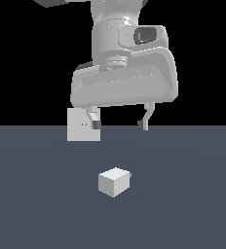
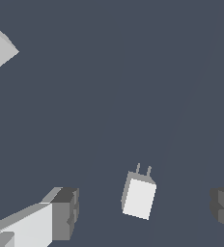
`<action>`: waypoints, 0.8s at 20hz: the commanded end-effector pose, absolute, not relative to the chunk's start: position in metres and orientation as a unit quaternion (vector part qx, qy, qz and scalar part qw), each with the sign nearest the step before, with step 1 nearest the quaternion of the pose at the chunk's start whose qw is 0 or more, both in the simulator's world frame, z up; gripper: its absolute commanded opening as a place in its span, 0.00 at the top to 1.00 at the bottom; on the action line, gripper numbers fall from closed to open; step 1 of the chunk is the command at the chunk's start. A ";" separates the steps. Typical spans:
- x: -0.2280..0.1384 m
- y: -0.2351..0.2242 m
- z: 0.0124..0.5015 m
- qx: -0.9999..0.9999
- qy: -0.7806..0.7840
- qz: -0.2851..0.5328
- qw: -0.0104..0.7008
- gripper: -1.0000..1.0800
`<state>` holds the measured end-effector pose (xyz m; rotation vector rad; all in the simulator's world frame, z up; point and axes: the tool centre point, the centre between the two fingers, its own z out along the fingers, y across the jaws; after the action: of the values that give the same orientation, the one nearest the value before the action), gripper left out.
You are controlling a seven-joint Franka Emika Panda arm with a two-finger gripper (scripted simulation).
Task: Plug the charger into the wall socket.
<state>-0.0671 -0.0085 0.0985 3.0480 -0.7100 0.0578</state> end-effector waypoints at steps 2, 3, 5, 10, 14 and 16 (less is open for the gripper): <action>-0.080 -0.008 0.087 0.963 -0.268 0.024 0.008 0.04; -0.083 -0.008 0.084 0.960 -0.277 0.025 0.008 0.04; -0.089 -0.007 0.079 0.955 -0.295 0.027 0.009 0.04; -0.099 -0.005 0.069 0.944 -0.328 0.031 0.011 0.04; -0.103 -0.004 0.064 0.939 -0.343 0.033 0.012 0.04; -0.105 -0.004 0.063 0.937 -0.347 0.033 0.012 0.04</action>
<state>-0.1036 -0.0039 0.0642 2.9269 -1.0682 0.1011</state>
